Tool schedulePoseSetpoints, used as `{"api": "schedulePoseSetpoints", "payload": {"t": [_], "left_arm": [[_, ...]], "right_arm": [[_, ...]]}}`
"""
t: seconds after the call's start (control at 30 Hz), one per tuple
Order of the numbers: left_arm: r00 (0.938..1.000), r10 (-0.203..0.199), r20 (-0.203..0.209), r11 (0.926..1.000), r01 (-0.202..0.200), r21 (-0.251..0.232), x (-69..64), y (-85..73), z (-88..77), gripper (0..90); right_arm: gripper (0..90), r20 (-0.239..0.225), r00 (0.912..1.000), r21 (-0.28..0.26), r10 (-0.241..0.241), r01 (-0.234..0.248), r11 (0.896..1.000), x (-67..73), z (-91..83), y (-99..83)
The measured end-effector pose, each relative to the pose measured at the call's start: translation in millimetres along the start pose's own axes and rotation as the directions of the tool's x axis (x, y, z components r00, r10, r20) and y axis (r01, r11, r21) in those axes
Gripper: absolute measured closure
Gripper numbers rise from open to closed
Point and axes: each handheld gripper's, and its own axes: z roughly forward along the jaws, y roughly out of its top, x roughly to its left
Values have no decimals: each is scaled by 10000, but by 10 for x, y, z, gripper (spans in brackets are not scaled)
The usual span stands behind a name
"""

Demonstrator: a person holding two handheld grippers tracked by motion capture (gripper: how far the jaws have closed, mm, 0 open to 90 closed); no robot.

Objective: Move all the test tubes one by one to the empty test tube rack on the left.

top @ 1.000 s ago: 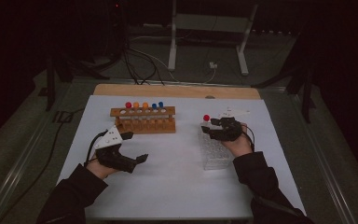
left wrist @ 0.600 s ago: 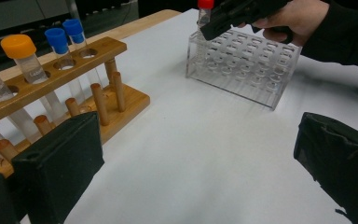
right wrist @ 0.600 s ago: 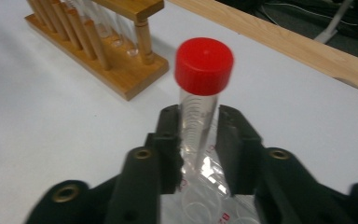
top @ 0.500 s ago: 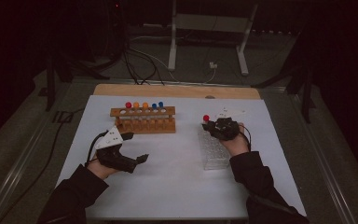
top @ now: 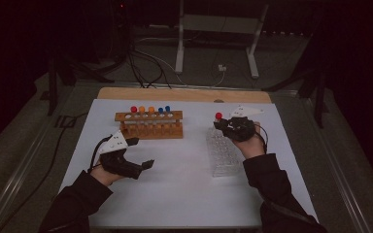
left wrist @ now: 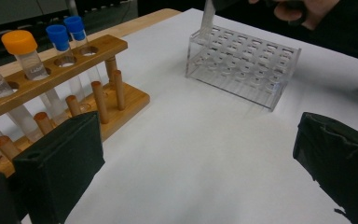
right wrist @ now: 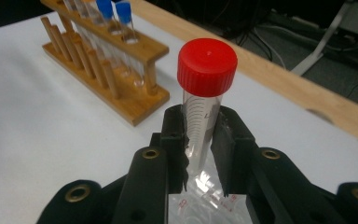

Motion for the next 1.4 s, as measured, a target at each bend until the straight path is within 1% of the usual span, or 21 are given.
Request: {"api": "schedulePoseSetpoints", "payload": {"t": [0.17,0.23,0.4,0.47,0.57,0.6,0.77,0.8,0.9,1.1,1.23,1.3,1.4], "left_arm": [[10000,22,-12,10000,-22,-35,-6,11,-8,24],[10000,-4,55,10000,4,-31,-9,17,-12,24],[9996,-133,256,9998,136,-109,-12,29,-23,24],[9996,-91,250,9999,94,-103,-21,34,-25,24],[9994,-54,329,9999,59,-131,-33,47,-25,24],[9991,-95,411,9998,102,-167,-36,52,-24,24],[9975,-195,673,9997,204,-133,-66,72,-18,25],[9977,-151,654,9998,159,-115,-74,74,-15,25],[9971,-97,761,9999,105,-106,-96,86,-9,25],[9943,-49,1061,9999,65,-150,-155,130,11,25],[9922,20,1247,9998,4,-192,-203,168,37,26],[9916,120,1284,9997,-91,-230,-233,194,46,29],[9894,95,1446,9994,-45,-346,-263,240,62,42]], "right_arm": [[752,70,9999,-227,-114,116,9997,14,-132,118],[752,61,9998,-305,-164,166,9994,37,-176,157],[752,-189,9995,-413,-267,259,9988,129,-235,215],[751,-292,9990,-460,-351,337,9984,186,-244,217],[751,-549,9979,-502,-347,320,9982,270,-243,193],[751,-652,9972,-488,-378,346,9982,302,-239,180],[751,-1004,9934,-244,-556,535,9983,481,-194,99],[751,-1112,9922,-194,-557,538,9984,520,-183,80],[752,-1368,9881,-60,-703,702,9975,641,-156,28],[752,-1884,9769,170,-1005,1056,9943,848,-77,-43],[752,-2091,9710,277,-1156,1240,9919,957,-27,-75],[751,-2206,9683,328,-1168,1271,9914,1004,-12,-85],[751,-2395,9632,379,-1217,1346,9902,1069,12,-100]]}}
